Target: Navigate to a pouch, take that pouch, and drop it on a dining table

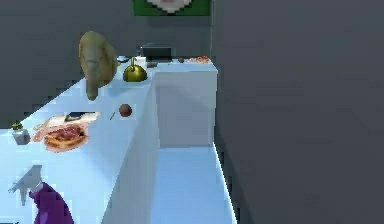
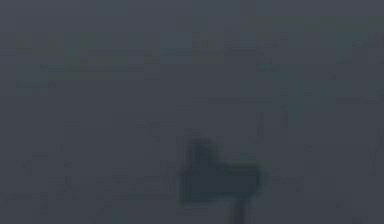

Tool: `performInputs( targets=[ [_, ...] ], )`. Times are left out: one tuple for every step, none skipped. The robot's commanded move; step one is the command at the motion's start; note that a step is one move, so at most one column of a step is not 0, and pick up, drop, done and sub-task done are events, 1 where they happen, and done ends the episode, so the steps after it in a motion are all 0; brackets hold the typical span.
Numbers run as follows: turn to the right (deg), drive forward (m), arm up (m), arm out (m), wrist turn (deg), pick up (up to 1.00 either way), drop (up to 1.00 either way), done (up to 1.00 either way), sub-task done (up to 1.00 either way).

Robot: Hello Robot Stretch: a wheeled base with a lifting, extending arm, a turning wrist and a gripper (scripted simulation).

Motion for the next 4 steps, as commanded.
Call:
performInputs(
  targets=[
    [0.0,0.75,0.0,0.0,0.0,0.0,0.0,0.0,0.0],
    [-45.0,0.0,0.0,0.0,0.0,0.0,0.0,0.0,0.0],
    [-45.0,0.0,0.0,0.0,0.0,0.0,0.0,0.0,0.0],
    [-45.0,0.0,0.0,0.0,0.0,0.0,0.0,0.0,0.0]
  ],
)
